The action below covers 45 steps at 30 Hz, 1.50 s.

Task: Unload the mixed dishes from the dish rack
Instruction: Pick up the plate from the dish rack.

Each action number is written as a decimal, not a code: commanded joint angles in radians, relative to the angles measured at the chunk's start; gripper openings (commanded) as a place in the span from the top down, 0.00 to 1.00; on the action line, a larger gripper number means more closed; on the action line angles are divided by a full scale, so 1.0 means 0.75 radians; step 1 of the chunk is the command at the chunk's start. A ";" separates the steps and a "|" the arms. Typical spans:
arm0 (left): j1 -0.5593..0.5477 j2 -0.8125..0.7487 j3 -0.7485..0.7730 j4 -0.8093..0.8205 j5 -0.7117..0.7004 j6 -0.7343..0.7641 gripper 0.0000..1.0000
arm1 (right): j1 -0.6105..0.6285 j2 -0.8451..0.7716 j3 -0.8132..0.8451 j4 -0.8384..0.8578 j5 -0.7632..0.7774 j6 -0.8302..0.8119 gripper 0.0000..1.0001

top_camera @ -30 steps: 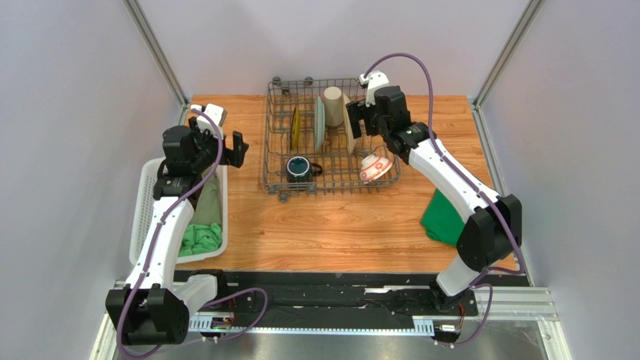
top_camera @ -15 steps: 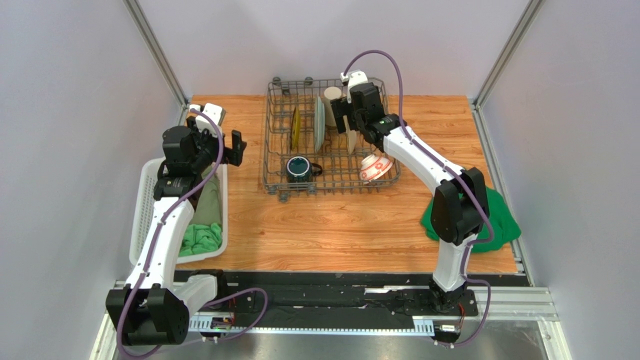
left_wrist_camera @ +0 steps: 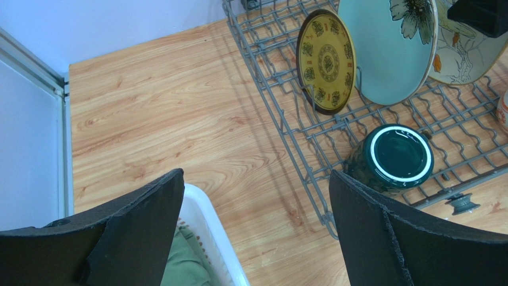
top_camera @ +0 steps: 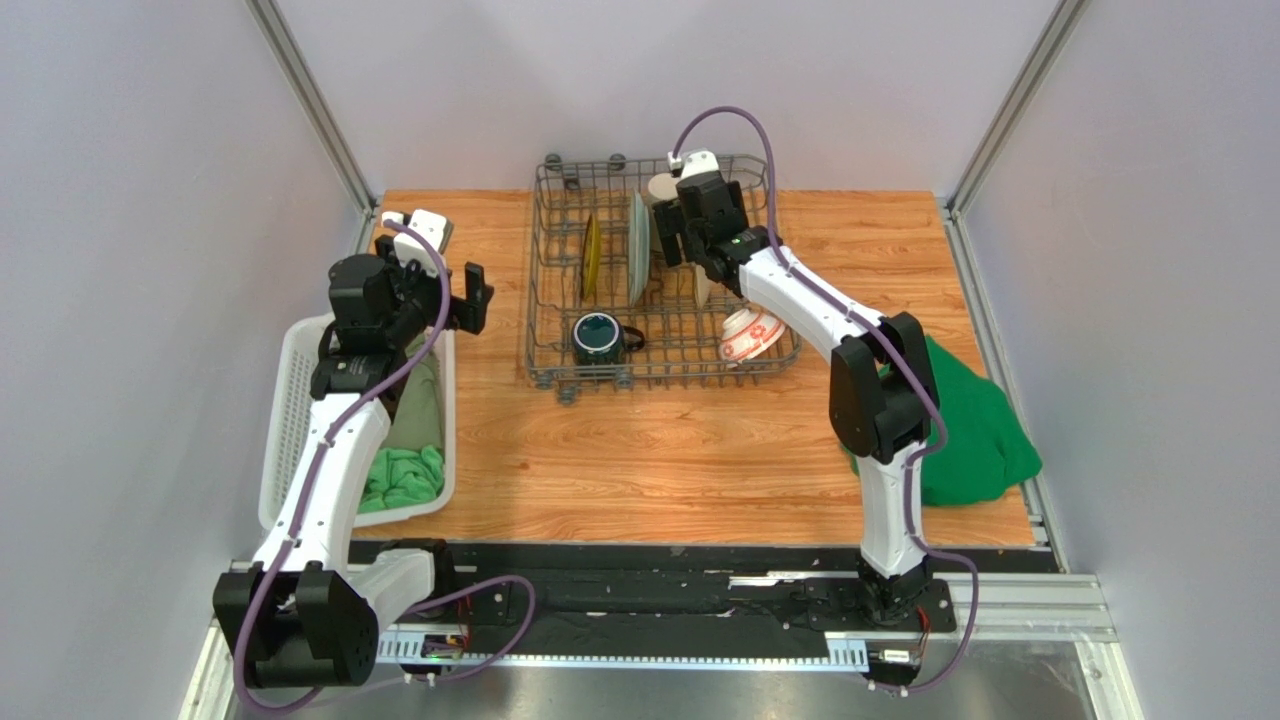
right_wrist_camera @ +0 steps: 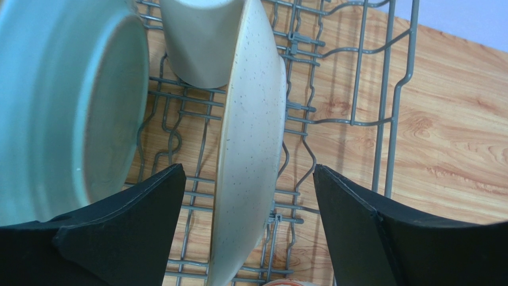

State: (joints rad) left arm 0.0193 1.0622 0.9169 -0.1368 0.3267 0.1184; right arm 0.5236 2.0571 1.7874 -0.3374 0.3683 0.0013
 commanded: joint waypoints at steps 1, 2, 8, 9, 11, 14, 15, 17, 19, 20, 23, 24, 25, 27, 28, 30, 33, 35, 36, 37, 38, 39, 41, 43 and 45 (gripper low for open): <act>-0.005 0.001 -0.001 0.056 -0.008 0.022 0.01 | 0.018 0.035 0.092 0.022 0.112 0.053 0.17; -0.007 -0.001 -0.003 0.056 -0.004 0.024 0.01 | 0.018 0.045 0.098 0.018 0.124 0.055 0.17; -0.007 -0.003 -0.008 0.056 -0.006 0.022 0.01 | 0.020 0.080 0.124 0.006 0.174 0.090 0.26; -0.005 -0.009 -0.008 0.056 -0.004 0.022 0.01 | 0.020 0.092 0.128 -0.004 0.174 0.096 0.28; -0.007 -0.013 -0.010 0.056 -0.002 0.020 0.01 | 0.022 0.102 0.151 -0.016 0.172 0.113 0.34; -0.007 -0.017 -0.008 0.056 -0.002 0.020 0.01 | 0.026 0.123 0.175 -0.037 0.174 0.125 0.39; -0.007 -0.017 -0.010 0.056 -0.002 0.018 0.01 | 0.030 0.131 0.180 -0.043 0.170 0.129 0.42; -0.007 -0.017 -0.012 0.056 -0.002 0.020 0.01 | 0.034 0.143 0.194 -0.055 0.170 0.137 0.44; -0.007 -0.017 -0.014 0.056 0.000 0.016 0.01 | 0.040 0.159 0.204 -0.065 0.174 0.147 0.47; -0.005 -0.017 -0.014 0.056 0.002 0.018 0.01 | 0.042 0.166 0.216 -0.076 0.176 0.148 0.47; -0.005 -0.023 -0.014 0.058 0.004 0.016 0.01 | 0.052 0.184 0.231 -0.084 0.198 0.148 0.50; -0.005 -0.023 -0.016 0.056 0.004 0.016 0.01 | 0.053 0.188 0.235 -0.084 0.204 0.150 0.51; -0.007 -0.025 -0.014 0.058 0.004 0.014 0.01 | 0.053 0.190 0.237 -0.088 0.208 0.152 0.52; -0.005 -0.030 -0.018 0.056 0.006 0.012 0.01 | 0.053 0.192 0.241 -0.092 0.221 0.158 0.56; -0.007 -0.030 -0.018 0.056 0.008 0.014 0.01 | 0.053 0.192 0.243 -0.092 0.225 0.160 0.57; -0.005 -0.032 -0.020 0.056 0.008 0.010 0.01 | 0.053 0.190 0.245 -0.096 0.241 0.160 0.62; -0.005 -0.036 -0.020 0.053 0.014 0.010 0.01 | 0.053 0.178 0.243 -0.096 0.264 0.162 0.71; -0.007 -0.040 -0.020 0.053 0.016 0.006 0.01 | 0.053 0.168 0.243 -0.100 0.280 0.164 0.78; -0.005 -0.042 -0.020 0.053 0.016 0.006 0.01 | 0.053 0.166 0.247 -0.098 0.282 0.162 0.80; -0.007 -0.044 -0.020 0.051 0.016 0.006 0.01 | 0.053 0.162 0.247 -0.098 0.290 0.162 0.82; -0.007 -0.046 -0.020 0.051 0.016 0.006 0.01 | 0.053 0.160 0.249 -0.098 0.294 0.162 0.86; -0.007 -0.046 -0.020 0.051 0.016 0.008 0.01 | 0.053 0.153 0.251 -0.098 0.298 0.162 0.87; -0.005 -0.048 -0.018 0.049 0.016 0.008 0.01 | 0.053 0.147 0.257 -0.102 0.298 0.164 0.91; -0.007 -0.048 -0.020 0.049 0.018 0.004 0.01 | 0.053 0.143 0.267 -0.110 0.300 0.160 0.93; -0.009 -0.052 -0.020 0.049 0.018 0.006 0.01 | 0.053 0.141 0.278 -0.119 0.300 0.160 0.96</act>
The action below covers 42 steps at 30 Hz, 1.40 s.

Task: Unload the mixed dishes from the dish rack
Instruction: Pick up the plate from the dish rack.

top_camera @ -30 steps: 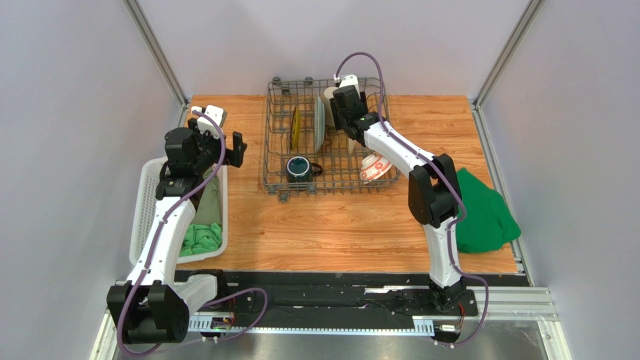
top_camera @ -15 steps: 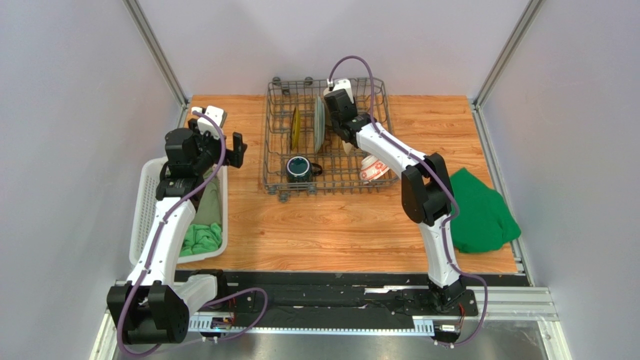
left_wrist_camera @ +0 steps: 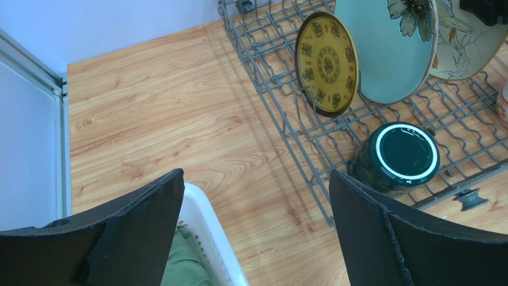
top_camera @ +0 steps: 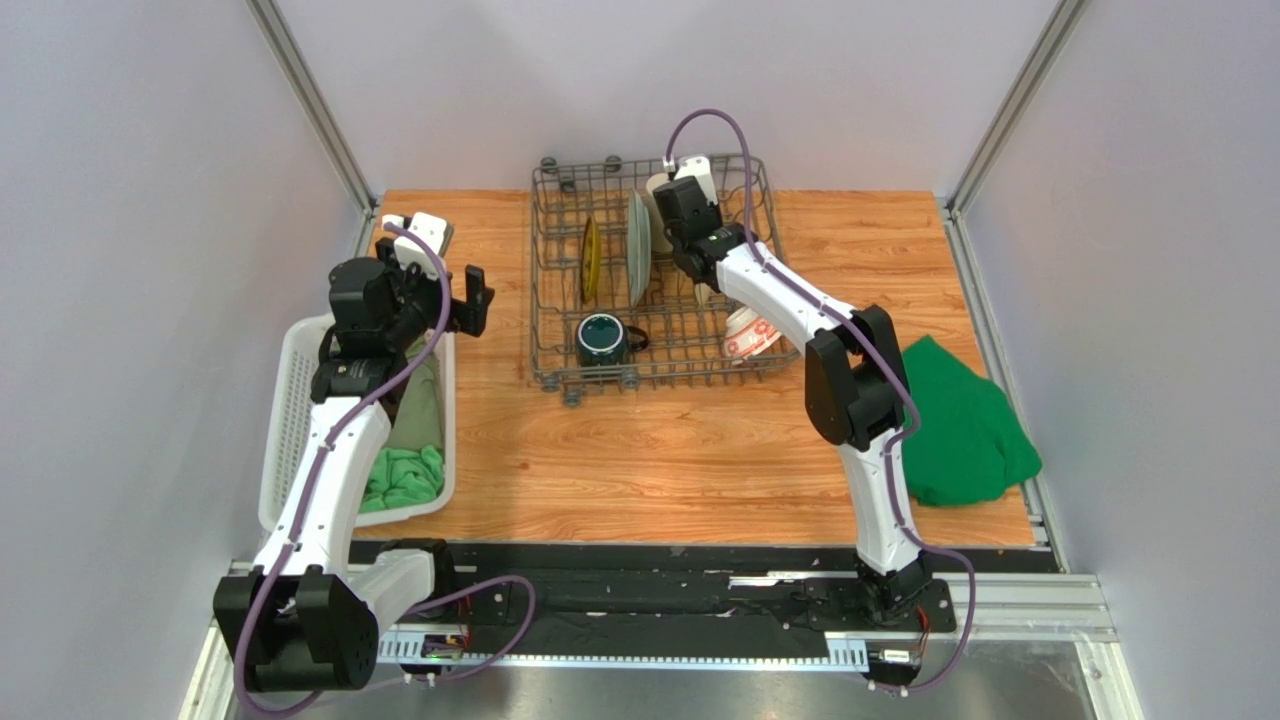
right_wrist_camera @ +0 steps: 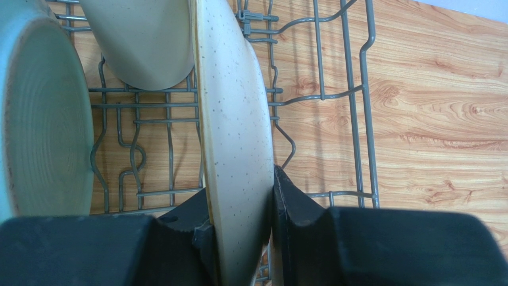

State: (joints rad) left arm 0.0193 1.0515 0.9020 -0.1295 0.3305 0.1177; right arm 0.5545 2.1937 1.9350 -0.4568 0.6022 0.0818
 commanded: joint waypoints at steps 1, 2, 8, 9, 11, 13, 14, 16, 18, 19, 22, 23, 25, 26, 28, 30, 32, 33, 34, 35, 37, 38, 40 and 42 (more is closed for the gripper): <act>-0.007 -0.038 0.000 0.040 0.013 0.007 0.01 | 0.011 -0.041 0.089 0.032 -0.007 0.052 0.99; -0.007 -0.038 0.000 0.040 0.013 0.007 0.01 | 0.011 -0.043 0.093 0.030 -0.009 0.052 0.99; -0.005 -0.038 -0.002 0.042 0.011 0.007 0.01 | 0.013 -0.059 0.128 0.006 -0.007 0.046 1.00; -0.007 -0.038 -0.002 0.042 0.013 0.007 0.01 | 0.015 -0.063 0.132 0.004 -0.003 0.042 1.00; -0.005 -0.040 -0.004 0.042 0.011 0.007 0.01 | 0.013 -0.074 0.144 0.000 -0.003 0.034 1.00; -0.007 -0.042 -0.004 0.042 0.011 0.009 0.01 | 0.015 -0.080 0.150 -0.009 0.001 0.032 1.00; -0.007 -0.044 -0.004 0.042 0.011 0.009 0.01 | 0.013 -0.090 0.152 -0.011 -0.005 0.032 1.00; -0.007 -0.046 -0.006 0.044 0.013 0.009 0.01 | 0.013 -0.096 0.165 -0.021 -0.005 0.032 1.00; -0.007 -0.050 -0.006 0.044 0.013 0.007 0.01 | 0.015 -0.106 0.179 -0.029 -0.007 0.030 1.00; -0.007 -0.048 -0.004 0.044 0.013 0.009 0.01 | 0.015 -0.111 0.183 -0.031 -0.005 0.030 1.00; -0.007 -0.050 -0.004 0.044 0.015 0.007 0.01 | 0.015 -0.123 0.195 -0.039 0.001 0.024 1.00; -0.005 -0.052 -0.006 0.044 0.015 0.007 0.01 | 0.015 -0.129 0.197 -0.039 0.005 0.022 1.00; -0.005 -0.052 -0.004 0.044 0.015 0.005 0.01 | 0.015 -0.133 0.208 -0.043 0.015 0.012 1.00; -0.005 -0.052 -0.004 0.044 0.015 0.005 0.01 | 0.015 -0.137 0.210 -0.041 0.021 0.010 1.00; -0.007 -0.054 -0.006 0.044 0.013 0.005 0.01 | 0.015 -0.141 0.222 -0.045 0.025 0.005 1.00; -0.007 -0.052 -0.004 0.044 0.013 0.003 0.01 | 0.015 -0.145 0.232 -0.056 0.032 0.003 1.00; -0.007 -0.056 -0.004 0.044 0.013 0.005 0.01 | 0.015 -0.147 0.253 -0.062 0.040 0.001 1.00; -0.007 -0.054 -0.006 0.044 0.013 0.003 0.01 | 0.017 -0.147 0.257 -0.070 0.042 -0.001 1.00; -0.005 -0.054 -0.002 0.044 0.015 0.001 0.01 | 0.015 -0.149 0.261 -0.072 0.056 -0.003 1.00; -0.005 -0.054 -0.004 0.042 0.015 0.001 0.01 | 0.017 -0.149 0.269 -0.074 0.064 -0.011 1.00; -0.005 -0.052 -0.006 0.044 0.017 0.001 0.01 | 0.017 -0.145 0.273 -0.074 0.087 -0.021 1.00; -0.005 -0.054 -0.004 0.044 0.017 0.001 0.01 | 0.017 -0.139 0.273 -0.074 0.095 -0.031 1.00; -0.007 -0.056 -0.004 0.042 0.021 -0.001 0.01 | 0.020 -0.137 0.279 -0.074 0.126 -0.044 1.00; -0.005 -0.058 -0.002 0.042 0.024 -0.001 0.01 | 0.024 -0.131 0.289 -0.072 0.144 -0.062 1.00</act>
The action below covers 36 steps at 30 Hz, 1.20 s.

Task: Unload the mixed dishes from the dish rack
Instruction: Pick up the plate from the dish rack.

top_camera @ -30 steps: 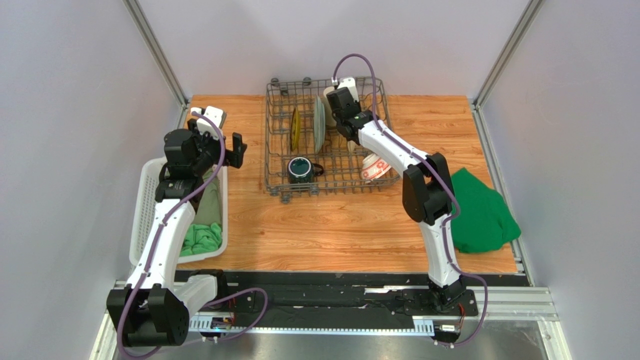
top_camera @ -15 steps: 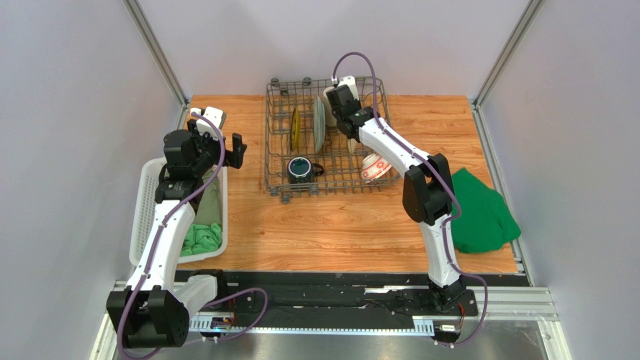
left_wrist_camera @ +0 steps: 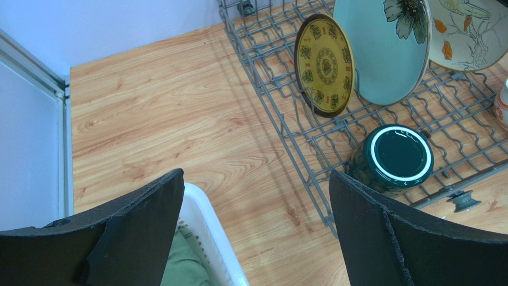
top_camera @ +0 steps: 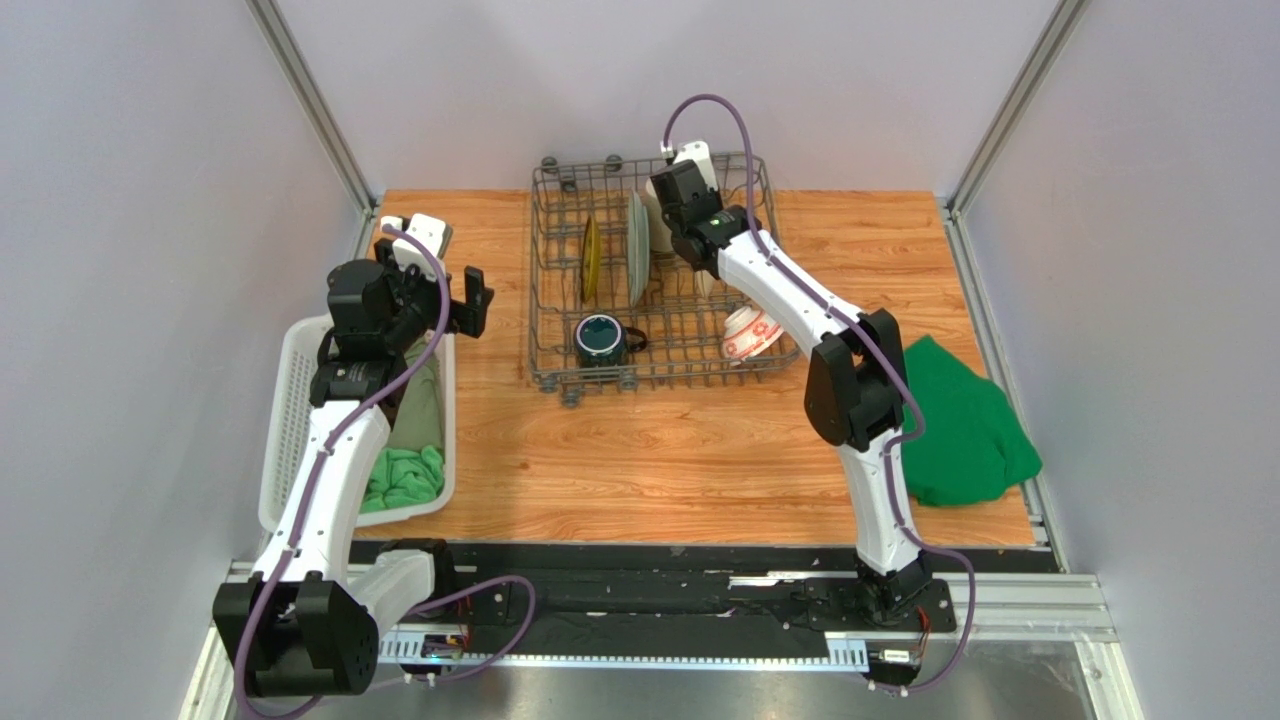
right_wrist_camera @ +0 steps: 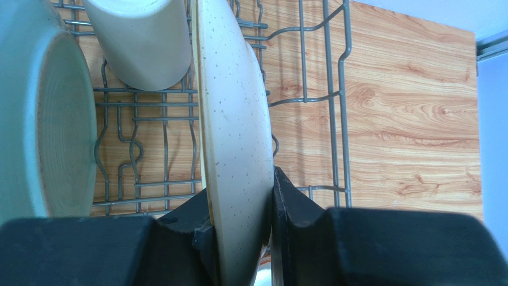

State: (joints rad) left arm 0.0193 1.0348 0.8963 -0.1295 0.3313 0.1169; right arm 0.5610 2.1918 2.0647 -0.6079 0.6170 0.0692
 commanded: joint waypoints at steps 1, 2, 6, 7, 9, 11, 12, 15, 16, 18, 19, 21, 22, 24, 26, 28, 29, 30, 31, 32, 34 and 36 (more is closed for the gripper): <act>-0.005 -0.036 0.004 0.040 0.025 -0.002 0.01 | 0.017 -0.126 0.123 0.129 0.138 -0.051 1.00; -0.005 -0.038 0.004 0.040 0.021 0.000 0.01 | 0.017 -0.124 0.125 0.127 0.145 -0.053 1.00; -0.007 -0.038 0.004 0.040 0.025 0.000 0.01 | 0.023 -0.130 0.141 0.140 0.184 -0.088 1.00; -0.005 -0.042 0.004 0.040 0.025 -0.002 0.01 | 0.023 -0.133 0.141 0.140 0.182 -0.086 1.00; -0.007 -0.040 0.004 0.040 0.025 -0.002 0.01 | 0.023 -0.153 0.139 0.140 0.175 -0.086 1.00; -0.007 -0.040 0.004 0.040 0.025 -0.002 0.01 | 0.021 -0.165 0.137 0.140 0.171 -0.082 1.00; -0.007 -0.042 0.004 0.040 0.025 -0.002 0.01 | 0.023 -0.173 0.137 0.138 0.169 -0.082 1.00; -0.007 -0.044 0.006 0.038 0.029 -0.002 0.01 | 0.023 -0.208 0.139 0.121 0.157 -0.084 1.00; -0.005 -0.044 0.006 0.040 0.033 -0.005 0.01 | 0.025 -0.233 0.137 0.113 0.143 -0.082 1.00; -0.007 -0.046 0.012 0.038 0.049 0.000 0.01 | 0.023 -0.261 0.133 0.089 0.128 -0.078 1.00; -0.007 -0.044 0.016 0.032 0.055 0.002 0.01 | 0.023 -0.276 0.129 0.082 0.108 -0.074 1.00; -0.007 -0.038 0.034 -0.001 0.094 0.008 0.01 | 0.023 -0.331 0.109 0.068 0.094 -0.080 1.00; -0.007 -0.034 0.058 -0.015 0.116 0.012 0.01 | 0.023 -0.349 0.096 0.064 0.071 -0.084 1.00; -0.005 -0.024 0.077 -0.062 0.192 0.036 0.02 | 0.023 -0.415 0.053 0.054 0.047 -0.088 1.00; -0.005 -0.024 0.093 -0.083 0.247 0.057 0.02 | 0.021 -0.464 0.023 0.035 -0.006 -0.088 1.00; -0.007 -0.032 0.100 -0.095 0.315 0.069 0.02 | 0.023 -0.537 -0.018 0.015 -0.078 -0.088 1.00; -0.007 -0.040 0.102 -0.101 0.333 0.087 0.02 | 0.021 -0.562 -0.031 -0.009 -0.100 -0.086 1.00; -0.007 -0.044 0.106 -0.107 0.376 0.096 0.02 | 0.019 -0.609 -0.043 -0.022 -0.125 -0.086 1.00; -0.007 -0.052 0.110 -0.122 0.395 0.102 0.02 | 0.019 -0.631 -0.069 -0.034 -0.188 -0.088 1.00; -0.007 -0.058 0.114 -0.132 0.409 0.116 0.02 | 0.021 -0.660 -0.086 -0.054 -0.221 -0.084 1.00; -0.007 -0.067 0.147 -0.177 0.464 0.132 0.02 | 0.019 -0.734 -0.141 -0.075 -0.331 -0.082 1.00; -0.009 -0.071 0.183 -0.206 0.525 0.159 0.02 | 0.019 -0.779 -0.182 -0.104 -0.413 -0.078 1.00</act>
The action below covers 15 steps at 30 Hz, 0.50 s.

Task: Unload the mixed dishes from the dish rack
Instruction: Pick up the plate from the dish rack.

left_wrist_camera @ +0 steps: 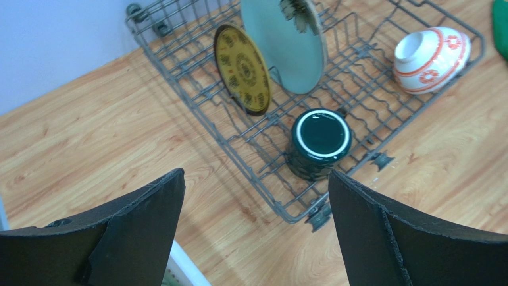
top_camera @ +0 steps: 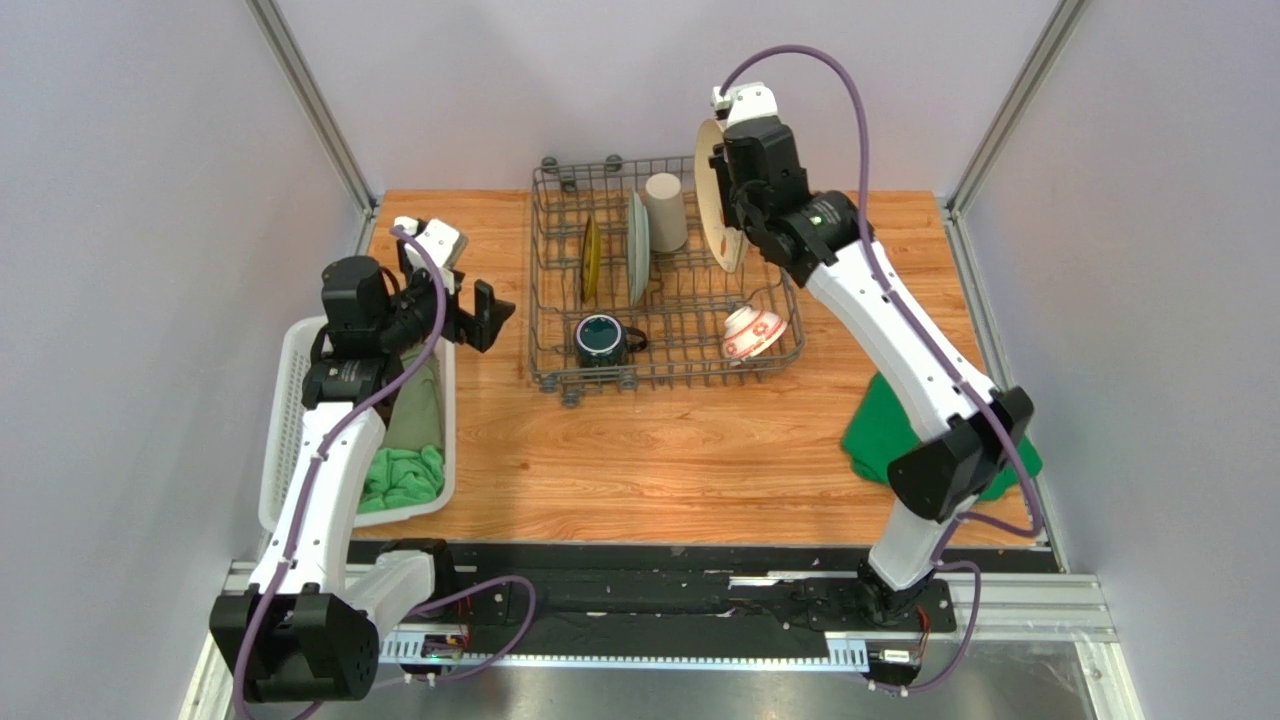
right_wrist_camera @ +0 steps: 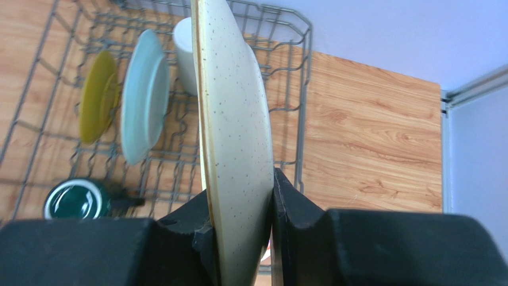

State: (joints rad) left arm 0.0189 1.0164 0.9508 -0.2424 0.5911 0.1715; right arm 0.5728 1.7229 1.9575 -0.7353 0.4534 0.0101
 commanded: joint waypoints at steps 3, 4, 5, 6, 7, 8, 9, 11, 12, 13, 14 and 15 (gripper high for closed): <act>-0.019 -0.059 0.158 -0.110 0.261 0.097 0.03 | 0.001 -0.264 -0.159 0.080 -0.369 -0.009 1.00; -0.021 -0.063 0.172 -0.135 0.281 0.095 0.03 | 0.003 -0.307 -0.186 0.087 -0.444 -0.009 1.00; -0.021 -0.065 0.184 -0.147 0.296 0.095 0.03 | 0.003 -0.329 -0.237 0.089 -0.473 -0.009 1.00; -0.021 -0.067 0.203 -0.161 0.314 0.093 0.03 | 0.001 -0.348 -0.256 0.089 -0.524 -0.009 1.00; -0.062 -0.073 0.211 -0.190 0.318 0.097 0.03 | 0.001 -0.387 -0.280 0.089 -0.545 -0.048 1.00; -0.074 -0.079 0.217 -0.204 0.310 0.103 0.03 | 0.001 -0.405 -0.325 0.091 -0.565 -0.052 1.00; -0.092 -0.093 0.215 -0.221 0.302 0.109 0.03 | -0.001 -0.422 -0.350 0.091 -0.634 -0.058 1.00; -0.115 -0.114 0.193 -0.225 0.263 0.117 0.03 | -0.003 -0.485 -0.423 0.083 -0.688 -0.071 1.00; -0.121 -0.126 0.182 -0.225 0.249 0.119 0.03 | -0.005 -0.509 -0.450 0.083 -0.751 -0.075 1.00; -0.125 -0.132 0.172 -0.225 0.235 0.129 0.03 | -0.005 -0.532 -0.472 0.083 -0.782 -0.073 1.00; -0.131 -0.138 0.154 -0.225 0.208 0.135 0.03 | -0.013 -0.579 -0.503 0.083 -0.811 -0.061 1.00; -0.134 -0.144 0.146 -0.225 0.194 0.139 0.03 | -0.019 -0.601 -0.556 0.083 -0.872 -0.046 1.00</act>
State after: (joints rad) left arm -0.0700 0.9375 1.0767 -0.3943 0.7597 0.2298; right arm 0.5716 1.4109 1.5829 -0.7963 -0.0254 -0.0277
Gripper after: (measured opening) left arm 0.971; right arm 0.258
